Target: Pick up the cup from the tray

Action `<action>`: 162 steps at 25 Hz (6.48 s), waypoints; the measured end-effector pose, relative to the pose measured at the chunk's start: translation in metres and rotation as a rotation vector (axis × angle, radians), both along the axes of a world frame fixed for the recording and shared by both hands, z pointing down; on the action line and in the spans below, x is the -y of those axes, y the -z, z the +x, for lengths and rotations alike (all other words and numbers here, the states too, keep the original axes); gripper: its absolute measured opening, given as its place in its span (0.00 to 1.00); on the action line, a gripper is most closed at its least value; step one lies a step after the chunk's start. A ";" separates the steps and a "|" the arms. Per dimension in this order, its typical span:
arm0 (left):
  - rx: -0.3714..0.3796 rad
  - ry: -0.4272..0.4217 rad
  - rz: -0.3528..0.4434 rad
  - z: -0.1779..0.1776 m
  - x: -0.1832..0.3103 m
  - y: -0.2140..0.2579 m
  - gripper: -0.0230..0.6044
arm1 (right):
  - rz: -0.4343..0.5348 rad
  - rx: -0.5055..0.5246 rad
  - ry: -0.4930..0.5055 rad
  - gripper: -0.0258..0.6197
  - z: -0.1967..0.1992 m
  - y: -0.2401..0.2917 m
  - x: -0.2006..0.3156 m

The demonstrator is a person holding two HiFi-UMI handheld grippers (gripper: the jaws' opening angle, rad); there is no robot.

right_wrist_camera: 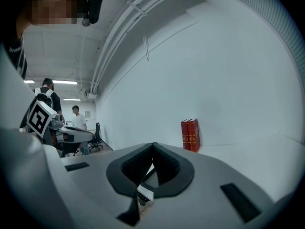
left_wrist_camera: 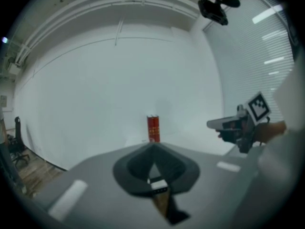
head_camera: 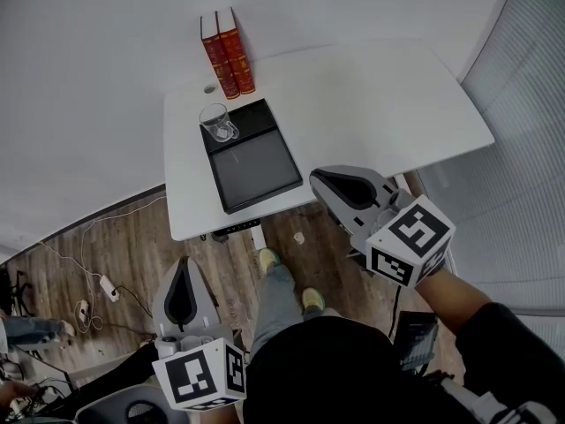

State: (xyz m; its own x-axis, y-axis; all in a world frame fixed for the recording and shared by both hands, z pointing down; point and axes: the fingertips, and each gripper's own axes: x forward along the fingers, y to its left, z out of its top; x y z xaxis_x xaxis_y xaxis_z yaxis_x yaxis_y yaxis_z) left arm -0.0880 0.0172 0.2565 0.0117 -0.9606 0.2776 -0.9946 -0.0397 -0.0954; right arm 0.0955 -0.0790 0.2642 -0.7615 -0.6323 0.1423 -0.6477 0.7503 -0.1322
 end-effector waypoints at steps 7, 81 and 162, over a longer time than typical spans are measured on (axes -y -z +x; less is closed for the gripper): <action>-0.010 -0.004 -0.006 -0.005 0.021 -0.007 0.04 | -0.005 -0.015 -0.008 0.06 -0.003 -0.004 0.021; -0.143 -0.235 -0.011 -0.108 0.288 -0.054 0.04 | -0.020 -0.128 -0.164 0.06 -0.111 -0.014 0.231; 0.093 -0.398 -0.175 -0.036 0.397 -0.241 0.88 | -0.262 -0.253 -0.277 0.06 -0.029 -0.105 0.242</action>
